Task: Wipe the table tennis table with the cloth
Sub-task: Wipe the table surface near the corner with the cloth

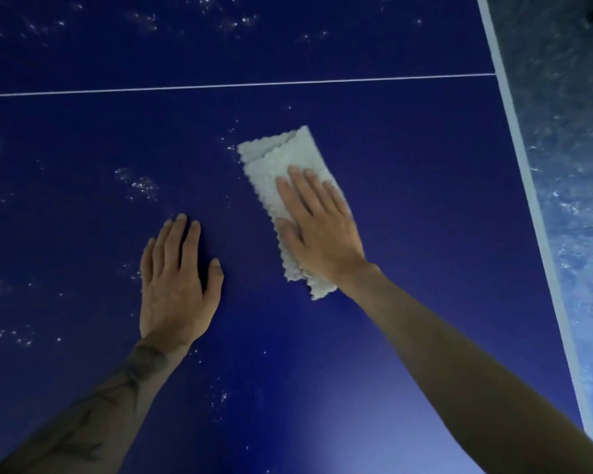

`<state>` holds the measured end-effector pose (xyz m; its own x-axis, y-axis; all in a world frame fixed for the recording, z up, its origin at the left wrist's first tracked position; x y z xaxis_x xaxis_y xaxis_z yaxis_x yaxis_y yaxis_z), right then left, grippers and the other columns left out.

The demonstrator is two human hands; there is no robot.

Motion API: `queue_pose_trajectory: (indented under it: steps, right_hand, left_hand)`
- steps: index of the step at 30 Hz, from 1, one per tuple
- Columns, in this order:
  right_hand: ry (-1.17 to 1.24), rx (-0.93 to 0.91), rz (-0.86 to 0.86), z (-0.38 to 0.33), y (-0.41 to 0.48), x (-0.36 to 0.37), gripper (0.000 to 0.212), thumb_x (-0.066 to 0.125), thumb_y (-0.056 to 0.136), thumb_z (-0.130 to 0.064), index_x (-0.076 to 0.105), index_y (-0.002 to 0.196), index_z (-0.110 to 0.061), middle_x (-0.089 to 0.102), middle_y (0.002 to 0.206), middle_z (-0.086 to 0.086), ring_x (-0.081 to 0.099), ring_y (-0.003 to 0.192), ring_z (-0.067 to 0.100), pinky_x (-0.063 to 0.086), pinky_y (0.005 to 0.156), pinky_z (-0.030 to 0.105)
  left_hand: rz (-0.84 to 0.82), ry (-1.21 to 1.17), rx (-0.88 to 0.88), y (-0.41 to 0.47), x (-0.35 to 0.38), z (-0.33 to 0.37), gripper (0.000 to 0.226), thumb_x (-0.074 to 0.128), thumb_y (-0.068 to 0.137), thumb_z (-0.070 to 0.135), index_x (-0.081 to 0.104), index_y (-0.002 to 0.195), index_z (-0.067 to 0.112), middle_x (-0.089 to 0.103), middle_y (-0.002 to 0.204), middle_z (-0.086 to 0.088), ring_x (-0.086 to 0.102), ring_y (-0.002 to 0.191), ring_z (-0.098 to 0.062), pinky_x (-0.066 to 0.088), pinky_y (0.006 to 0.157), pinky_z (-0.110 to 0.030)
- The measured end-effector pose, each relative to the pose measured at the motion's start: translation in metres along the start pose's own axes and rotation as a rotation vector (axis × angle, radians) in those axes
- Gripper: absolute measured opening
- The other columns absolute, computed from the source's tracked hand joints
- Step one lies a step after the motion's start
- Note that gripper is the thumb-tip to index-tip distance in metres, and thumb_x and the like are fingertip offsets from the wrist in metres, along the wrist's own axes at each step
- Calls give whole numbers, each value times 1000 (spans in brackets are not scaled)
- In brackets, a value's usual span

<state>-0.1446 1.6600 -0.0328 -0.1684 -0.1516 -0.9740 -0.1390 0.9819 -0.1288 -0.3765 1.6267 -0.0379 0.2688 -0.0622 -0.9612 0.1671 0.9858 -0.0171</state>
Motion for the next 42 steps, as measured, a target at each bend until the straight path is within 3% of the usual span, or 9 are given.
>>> queue_pose_trajectory:
  steps: [4, 7, 12, 15, 22, 30, 35, 38, 42]
  right_hand:
    - [40, 335, 50, 73, 28, -20, 67, 20, 113, -49, 6, 171, -20, 1, 179, 6, -2, 165, 24, 0, 134, 46]
    - [60, 448, 101, 66, 63, -27, 68, 22, 113, -46, 5, 171, -15, 1, 179, 11, -1, 165, 28, 1, 134, 49]
    - [25, 167, 42, -8, 65, -10, 68, 17, 112, -48, 5, 171, -16, -1, 179, 9, -2, 165, 26, 2, 134, 47]
    - [-1, 4, -2, -4, 43, -4, 67, 15, 112, -50, 3, 171, -20, -3, 179, 4, -6, 165, 22, 0, 134, 45]
    - [64, 406, 95, 44, 92, -26, 69, 20, 111, -46, 3, 171, -16, -2, 179, 10, -3, 165, 28, 0, 134, 49]
    - [-20, -110, 3, -47, 61, -3, 66, 21, 112, -47, 12, 171, -19, 7, 179, 7, 5, 165, 24, 6, 134, 47]
    - [4, 175, 25, 24, 73, -17, 66, 21, 113, -47, 6, 171, -19, 2, 179, 6, -2, 165, 24, 0, 134, 44]
    - [46, 307, 72, 9, 95, -20, 68, 19, 112, -46, 6, 171, -16, 1, 179, 10, -1, 165, 27, 2, 134, 47]
    - [26, 132, 38, -57, 80, -2, 67, 18, 112, -47, 6, 171, -16, 0, 179, 9, -2, 165, 26, 2, 134, 47]
  left_hand:
    - [40, -15, 4, -1, 0, -2, 64, 40, 104, 39, 36, 159, 6, 29, 169, -12, 22, 159, -29, 13, 131, -50]
    - [46, -9, 2, 0, -1, -2, 63, 42, 104, 38, 38, 158, 5, 31, 168, -13, 24, 158, -29, 15, 131, -51]
    - [38, 6, 4, 1, -1, -2, 64, 40, 104, 38, 37, 159, 6, 30, 169, -13, 24, 158, -30, 15, 131, -49]
    - [22, 6, 1, 1, -1, -3, 65, 39, 104, 39, 36, 159, 5, 29, 169, -13, 22, 159, -30, 15, 131, -50]
    - [26, 13, 0, 1, 0, -2, 64, 39, 104, 39, 38, 158, 4, 31, 169, -13, 24, 159, -30, 18, 130, -53]
    - [-2, 28, -9, 2, 1, -3, 67, 38, 103, 40, 35, 160, 6, 28, 170, -12, 22, 159, -28, 13, 132, -48]
    - [-1, 12, -8, 0, 1, -3, 65, 38, 104, 40, 36, 160, 6, 29, 170, -12, 22, 160, -28, 14, 131, -50]
    - [0, 13, -9, 0, 1, -4, 64, 39, 104, 39, 35, 160, 8, 29, 170, -11, 21, 160, -27, 12, 132, -47]
    - [-10, 28, -7, 0, 1, -5, 65, 38, 105, 40, 33, 161, 9, 27, 171, -10, 21, 160, -26, 12, 132, -47]
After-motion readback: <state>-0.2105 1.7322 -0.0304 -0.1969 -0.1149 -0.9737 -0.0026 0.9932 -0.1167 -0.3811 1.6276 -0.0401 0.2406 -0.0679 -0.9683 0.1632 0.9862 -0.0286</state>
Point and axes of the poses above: each hand's wrist, its own y-axis towards the middle knuckle, its own x-axis out of the palm, z = x × y, the point moved 7 cm from there along y, towards the middle knuckle
